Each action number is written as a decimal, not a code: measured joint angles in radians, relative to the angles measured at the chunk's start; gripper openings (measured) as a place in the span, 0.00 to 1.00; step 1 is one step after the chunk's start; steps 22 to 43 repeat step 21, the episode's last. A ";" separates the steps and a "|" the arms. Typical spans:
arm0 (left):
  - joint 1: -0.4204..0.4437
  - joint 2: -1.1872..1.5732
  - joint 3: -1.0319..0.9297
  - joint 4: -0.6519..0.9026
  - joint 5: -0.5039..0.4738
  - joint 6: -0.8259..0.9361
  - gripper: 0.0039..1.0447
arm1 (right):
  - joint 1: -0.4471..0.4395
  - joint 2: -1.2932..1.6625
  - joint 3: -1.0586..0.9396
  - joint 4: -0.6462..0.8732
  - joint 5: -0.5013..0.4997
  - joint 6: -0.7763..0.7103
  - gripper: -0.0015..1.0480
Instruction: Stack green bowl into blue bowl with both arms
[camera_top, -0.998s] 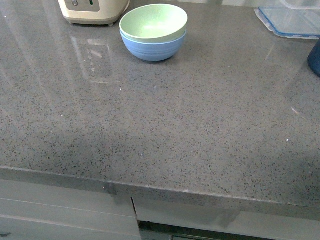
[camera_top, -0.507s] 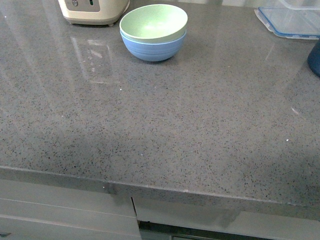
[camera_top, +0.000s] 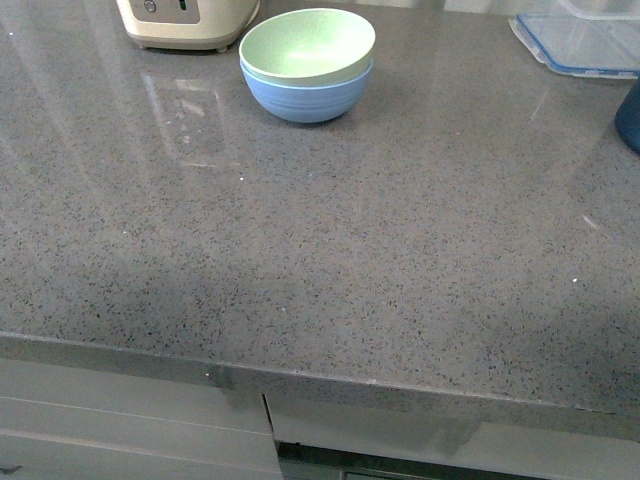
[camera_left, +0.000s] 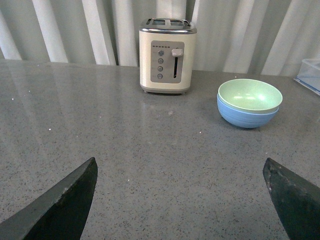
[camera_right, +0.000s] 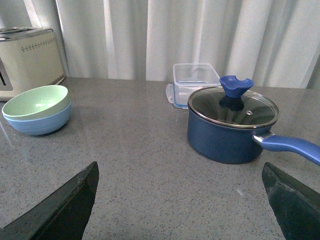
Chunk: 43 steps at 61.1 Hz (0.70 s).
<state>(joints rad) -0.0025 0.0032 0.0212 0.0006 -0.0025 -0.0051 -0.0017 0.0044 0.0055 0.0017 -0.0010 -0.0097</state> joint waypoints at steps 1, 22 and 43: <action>0.000 0.000 0.000 0.000 0.000 0.000 0.94 | 0.000 0.000 0.000 0.000 0.000 0.000 0.90; 0.000 0.000 0.000 0.000 0.000 0.000 0.94 | 0.000 0.000 0.000 0.000 0.000 0.000 0.90; 0.000 0.000 0.000 0.000 0.000 0.000 0.94 | 0.000 0.000 0.000 0.000 0.000 0.000 0.90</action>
